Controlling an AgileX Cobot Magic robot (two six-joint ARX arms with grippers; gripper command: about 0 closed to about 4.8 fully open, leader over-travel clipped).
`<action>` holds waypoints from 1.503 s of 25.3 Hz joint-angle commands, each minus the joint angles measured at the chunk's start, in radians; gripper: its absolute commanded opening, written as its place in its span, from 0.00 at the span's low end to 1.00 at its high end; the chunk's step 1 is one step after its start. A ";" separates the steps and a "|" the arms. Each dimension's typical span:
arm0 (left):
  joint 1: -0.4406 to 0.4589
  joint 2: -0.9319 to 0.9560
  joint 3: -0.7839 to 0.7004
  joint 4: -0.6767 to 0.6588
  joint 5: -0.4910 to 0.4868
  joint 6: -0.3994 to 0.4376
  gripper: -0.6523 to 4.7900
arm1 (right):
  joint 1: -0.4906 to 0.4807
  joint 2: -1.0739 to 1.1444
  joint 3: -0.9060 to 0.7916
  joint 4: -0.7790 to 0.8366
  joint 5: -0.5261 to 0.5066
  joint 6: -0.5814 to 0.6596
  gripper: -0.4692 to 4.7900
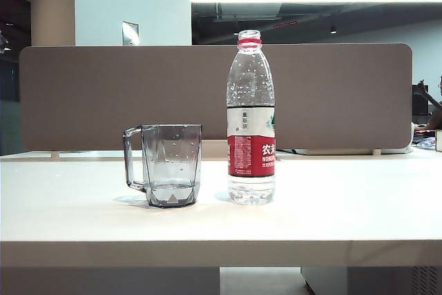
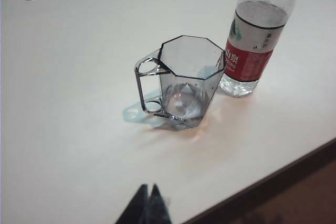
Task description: Pick up the mineral water bottle on the table and pour a little water into the mug.
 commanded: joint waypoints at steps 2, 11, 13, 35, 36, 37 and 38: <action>0.001 0.000 0.002 0.010 0.000 0.004 0.11 | -0.035 -0.113 -0.007 -0.093 -0.002 -0.002 0.08; 0.001 0.000 0.002 0.010 0.000 0.004 0.11 | -0.126 -0.257 -0.007 -0.143 -0.003 -0.002 0.08; 0.001 0.000 0.002 0.010 0.000 0.004 0.11 | -0.129 -0.258 -0.007 -0.143 -0.001 -0.003 0.08; 0.091 -0.195 -0.016 0.002 0.002 0.006 0.11 | -0.128 -0.340 -0.007 -0.143 -0.002 -0.002 0.08; 0.145 -0.219 -0.029 0.023 0.000 0.005 0.11 | -0.128 -0.340 -0.007 -0.143 -0.002 -0.002 0.08; 0.209 -0.238 -0.069 0.090 0.030 0.005 0.11 | -0.128 -0.340 -0.007 -0.142 -0.002 -0.003 0.08; 0.237 -0.244 -0.091 0.130 0.054 0.004 0.11 | -0.127 -0.340 -0.007 -0.143 -0.002 -0.002 0.08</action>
